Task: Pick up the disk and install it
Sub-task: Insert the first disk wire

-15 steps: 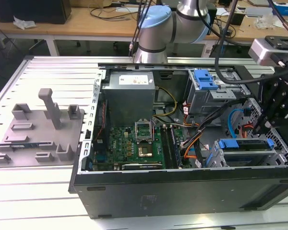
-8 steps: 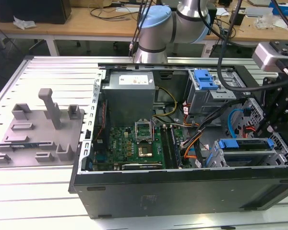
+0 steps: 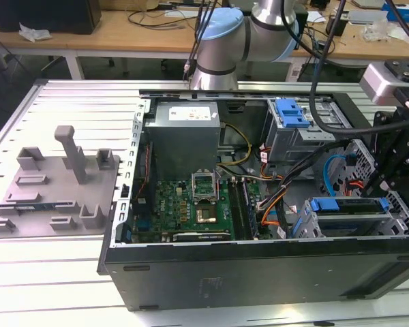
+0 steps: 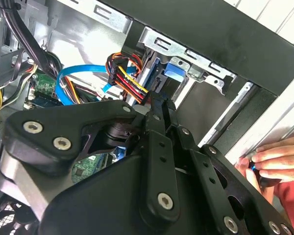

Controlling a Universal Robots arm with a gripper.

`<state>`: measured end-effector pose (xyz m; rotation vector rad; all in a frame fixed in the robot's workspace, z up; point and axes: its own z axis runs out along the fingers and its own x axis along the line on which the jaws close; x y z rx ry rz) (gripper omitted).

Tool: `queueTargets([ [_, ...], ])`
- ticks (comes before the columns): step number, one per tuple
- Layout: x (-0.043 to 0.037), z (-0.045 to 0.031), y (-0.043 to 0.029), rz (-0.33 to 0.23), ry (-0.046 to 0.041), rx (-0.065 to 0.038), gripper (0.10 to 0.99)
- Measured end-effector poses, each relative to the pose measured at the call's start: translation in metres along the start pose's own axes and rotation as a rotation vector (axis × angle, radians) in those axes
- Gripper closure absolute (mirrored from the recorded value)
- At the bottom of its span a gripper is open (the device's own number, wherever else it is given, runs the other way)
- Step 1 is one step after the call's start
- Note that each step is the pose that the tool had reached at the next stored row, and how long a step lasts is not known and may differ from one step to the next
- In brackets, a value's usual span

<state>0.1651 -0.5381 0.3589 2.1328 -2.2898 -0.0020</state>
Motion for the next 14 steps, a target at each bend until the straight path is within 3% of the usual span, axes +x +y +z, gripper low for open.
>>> queueTargets([
  [14, -0.0013, 0.0, 0.0001, -0.067, 0.0006, 0.001, 0.918],
])
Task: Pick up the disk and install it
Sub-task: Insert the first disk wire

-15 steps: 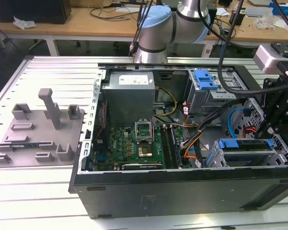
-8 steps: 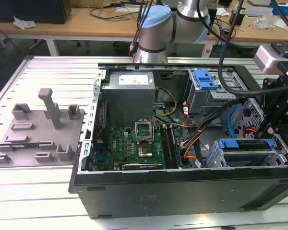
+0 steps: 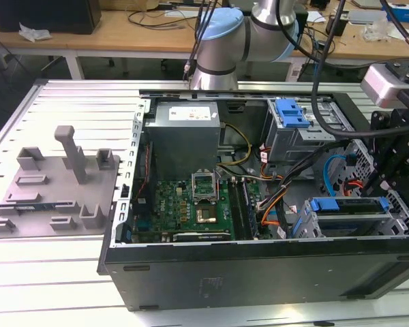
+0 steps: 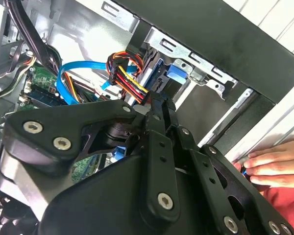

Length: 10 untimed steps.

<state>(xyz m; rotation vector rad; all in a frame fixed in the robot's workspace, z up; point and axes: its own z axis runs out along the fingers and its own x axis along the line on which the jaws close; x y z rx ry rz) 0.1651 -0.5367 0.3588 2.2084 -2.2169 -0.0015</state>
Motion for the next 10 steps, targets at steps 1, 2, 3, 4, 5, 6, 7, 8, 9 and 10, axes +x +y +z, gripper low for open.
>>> queueTargets([
  [1, -0.0001, 0.0, 0.0, 0.0, 0.0, 0.0, 0.918],
  [2, -0.0003, 0.0, 0.0, -0.001, 0.0, 0.0, 0.918],
  [3, -0.0005, 0.0001, 0.0, -0.001, 0.0, 0.0, 0.918],
  [4, -0.0009, 0.0002, 0.0, -0.002, -0.0001, 0.0, 0.918],
  [5, -0.0011, 0.0002, 0.0, -0.003, 0.0, 0.0, 0.918],
  [6, -0.0016, 0.0003, 0.0, -0.004, 0.0, 0.0, 0.918],
  [7, -0.0018, 0.0003, 0.0, -0.004, 0.0001, 0.0, 0.918],
  [8, -0.002, 0.0004, 0.0, -0.004, 0.0, 0.0, 0.918],
  [9, -0.0021, 0.0004, 0.0, -0.005, 0.0001, 0.0, 0.918],
  [10, -0.0021, 0.0004, 0.0, -0.005, 0.0001, 0.0, 0.918],
])
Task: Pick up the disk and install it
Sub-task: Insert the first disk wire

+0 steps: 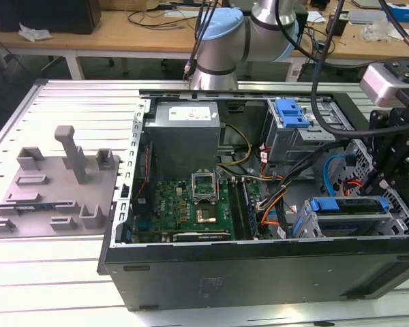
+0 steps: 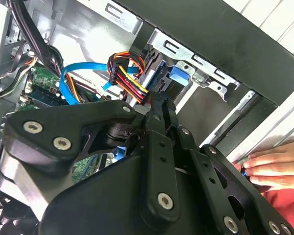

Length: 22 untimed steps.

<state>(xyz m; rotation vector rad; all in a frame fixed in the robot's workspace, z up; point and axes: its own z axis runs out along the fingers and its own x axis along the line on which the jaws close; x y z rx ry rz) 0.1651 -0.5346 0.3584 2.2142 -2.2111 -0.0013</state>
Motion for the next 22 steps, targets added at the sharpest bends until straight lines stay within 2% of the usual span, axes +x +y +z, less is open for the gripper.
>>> queueTargets([
  [22, -0.0014, 0.0038, -0.0012, 0.0, 0.0, 0.0, 0.918],
])
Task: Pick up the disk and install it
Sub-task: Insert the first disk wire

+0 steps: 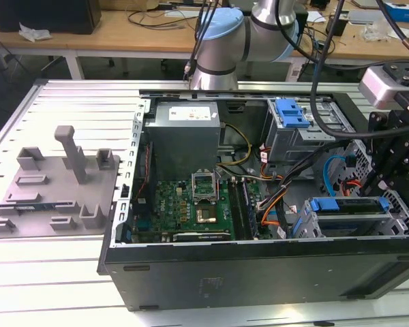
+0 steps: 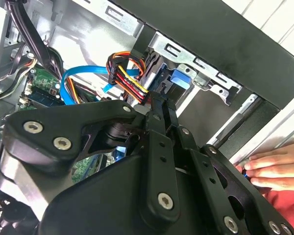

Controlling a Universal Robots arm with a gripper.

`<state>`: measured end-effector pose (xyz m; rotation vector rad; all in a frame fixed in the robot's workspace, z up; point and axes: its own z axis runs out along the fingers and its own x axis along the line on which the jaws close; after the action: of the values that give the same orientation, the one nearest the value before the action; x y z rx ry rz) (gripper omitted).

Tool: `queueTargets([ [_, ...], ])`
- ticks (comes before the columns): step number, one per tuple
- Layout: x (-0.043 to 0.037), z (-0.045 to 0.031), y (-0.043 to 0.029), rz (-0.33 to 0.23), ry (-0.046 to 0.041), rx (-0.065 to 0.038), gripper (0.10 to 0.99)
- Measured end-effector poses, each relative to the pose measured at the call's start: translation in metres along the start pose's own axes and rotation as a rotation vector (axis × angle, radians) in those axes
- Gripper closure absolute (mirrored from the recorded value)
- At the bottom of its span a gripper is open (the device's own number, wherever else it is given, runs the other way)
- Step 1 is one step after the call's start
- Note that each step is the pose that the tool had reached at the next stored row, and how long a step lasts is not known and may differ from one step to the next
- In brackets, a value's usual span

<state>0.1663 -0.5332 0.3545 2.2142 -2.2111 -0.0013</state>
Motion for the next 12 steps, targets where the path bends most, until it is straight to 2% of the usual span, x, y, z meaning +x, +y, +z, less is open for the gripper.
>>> queueTargets([
  [12, -0.0002, 0.0036, 0.0, 0.0, -0.0001, 0.0, 0.918],
])
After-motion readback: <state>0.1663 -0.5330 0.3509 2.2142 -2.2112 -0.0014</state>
